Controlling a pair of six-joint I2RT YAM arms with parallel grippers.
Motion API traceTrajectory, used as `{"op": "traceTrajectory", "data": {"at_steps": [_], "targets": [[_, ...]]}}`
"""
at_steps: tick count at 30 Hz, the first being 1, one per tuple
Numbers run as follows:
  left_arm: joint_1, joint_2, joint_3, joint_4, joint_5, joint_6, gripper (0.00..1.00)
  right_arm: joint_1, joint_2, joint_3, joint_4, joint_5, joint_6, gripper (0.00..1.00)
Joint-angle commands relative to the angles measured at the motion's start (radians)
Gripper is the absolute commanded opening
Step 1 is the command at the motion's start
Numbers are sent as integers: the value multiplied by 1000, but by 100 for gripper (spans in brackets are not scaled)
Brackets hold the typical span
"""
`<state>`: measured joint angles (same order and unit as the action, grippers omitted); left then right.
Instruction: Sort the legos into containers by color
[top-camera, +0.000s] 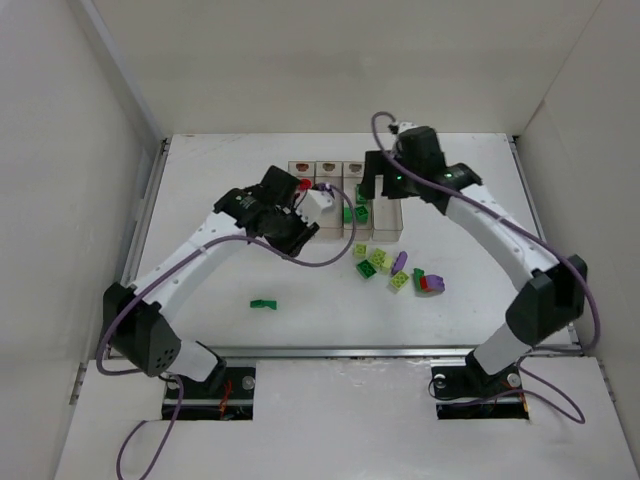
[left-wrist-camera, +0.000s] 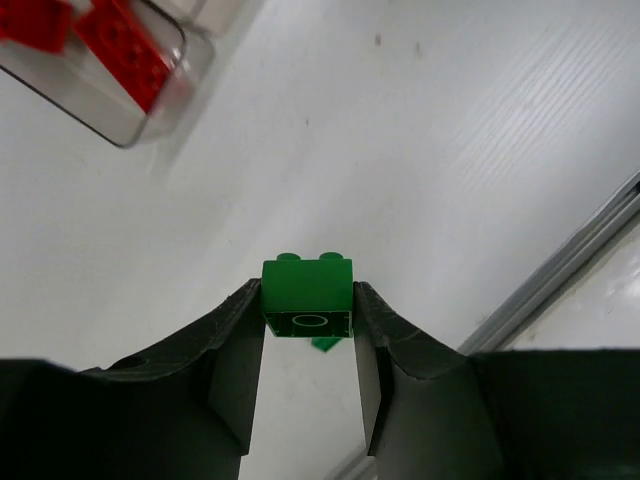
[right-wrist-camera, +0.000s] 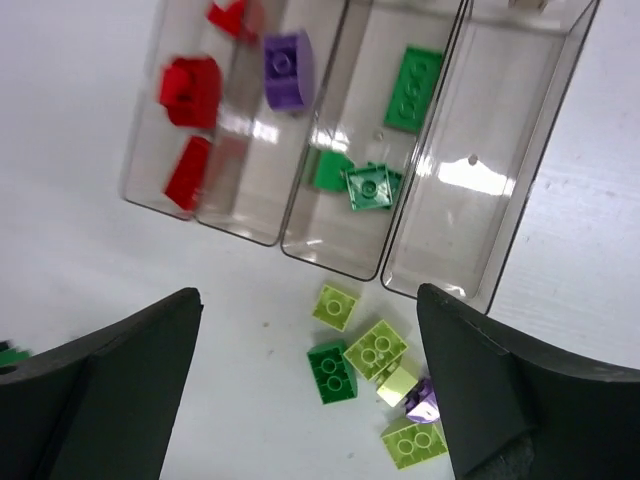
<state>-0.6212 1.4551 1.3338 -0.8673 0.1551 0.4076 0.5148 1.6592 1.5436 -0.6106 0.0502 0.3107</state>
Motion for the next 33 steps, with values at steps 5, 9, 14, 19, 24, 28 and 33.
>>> {"op": "traceTrajectory", "data": {"at_steps": [5,9,14,19,24,28,33], "targets": [[54,-199,15,371,210,-182,0,-78,-180,-56,143,-459,-7,98],[54,-210,5,462,219,-123,0,-78,-190,-37,170,-645,-7,99],[54,-280,-96,707,328,-46,0,-67,-200,-17,195,-726,42,99],[0,-295,-136,875,345,14,0,-67,-233,-5,248,-835,111,99],[-54,-317,-136,938,363,123,0,-67,-233,-33,346,-944,243,99],[-98,-337,-147,938,354,168,0,-67,-233,-48,384,-944,278,99],[-118,-347,-147,926,354,168,0,-58,-222,-57,414,-1006,289,92]]}}
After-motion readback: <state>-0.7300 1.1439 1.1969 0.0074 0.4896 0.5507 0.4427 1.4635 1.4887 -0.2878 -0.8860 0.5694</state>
